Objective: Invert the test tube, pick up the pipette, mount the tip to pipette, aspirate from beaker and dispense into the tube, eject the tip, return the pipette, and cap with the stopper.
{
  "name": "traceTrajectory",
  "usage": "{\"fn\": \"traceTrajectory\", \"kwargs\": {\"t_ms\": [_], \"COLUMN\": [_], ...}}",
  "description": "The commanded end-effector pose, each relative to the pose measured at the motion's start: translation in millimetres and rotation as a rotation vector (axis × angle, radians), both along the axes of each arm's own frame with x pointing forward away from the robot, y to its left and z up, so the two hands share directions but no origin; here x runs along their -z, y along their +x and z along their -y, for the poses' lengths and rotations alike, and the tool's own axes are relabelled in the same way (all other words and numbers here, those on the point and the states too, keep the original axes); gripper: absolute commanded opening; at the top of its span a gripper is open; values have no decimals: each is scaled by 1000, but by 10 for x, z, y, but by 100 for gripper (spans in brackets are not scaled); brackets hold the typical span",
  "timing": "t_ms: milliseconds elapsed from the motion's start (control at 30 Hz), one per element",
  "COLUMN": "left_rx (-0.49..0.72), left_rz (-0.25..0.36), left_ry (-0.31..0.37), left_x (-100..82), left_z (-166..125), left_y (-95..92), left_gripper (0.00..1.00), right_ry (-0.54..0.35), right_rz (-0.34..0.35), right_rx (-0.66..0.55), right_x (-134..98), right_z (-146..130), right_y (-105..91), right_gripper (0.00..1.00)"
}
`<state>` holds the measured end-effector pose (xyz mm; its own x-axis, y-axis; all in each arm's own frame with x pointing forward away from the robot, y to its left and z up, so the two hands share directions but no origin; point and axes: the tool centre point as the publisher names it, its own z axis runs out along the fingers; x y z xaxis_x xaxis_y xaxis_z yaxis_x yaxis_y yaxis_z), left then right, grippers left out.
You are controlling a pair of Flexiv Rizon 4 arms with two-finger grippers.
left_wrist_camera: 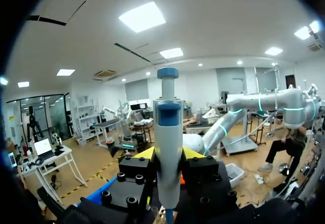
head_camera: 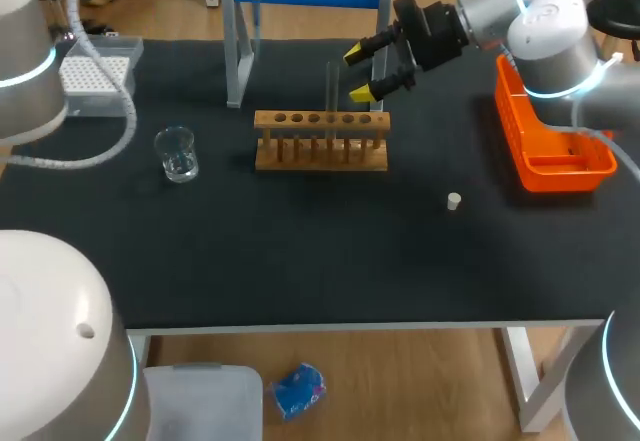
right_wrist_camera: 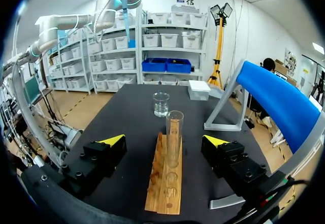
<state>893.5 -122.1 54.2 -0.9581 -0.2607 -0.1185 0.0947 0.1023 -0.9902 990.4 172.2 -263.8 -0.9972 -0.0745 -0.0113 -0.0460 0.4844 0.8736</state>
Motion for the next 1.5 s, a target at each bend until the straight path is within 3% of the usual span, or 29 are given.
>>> {"fn": "traceTrajectory", "kwargs": {"t_ms": [33, 333, 567, 1500], "left_rx": [55, 125, 96, 76], "left_rz": [1, 36, 92, 104], "left_ry": [12, 18, -3, -15], "left_x": [10, 140, 250, 292], "left_z": [378, 778, 944, 939], "left_y": [172, 257, 354, 415], "left_gripper": [0, 0, 0, 0], "right_ry": [-4, -4, -4, -4], "right_rz": [-1, -1, -1, -1], "right_rx": [-2, -2, -2, -2], "right_x": [-11, -11, -11, -11], "right_z": [8, 8, 8, 8], "right_y": [0, 0, 0, 0], "right_gripper": [100, 100, 100, 100]}}
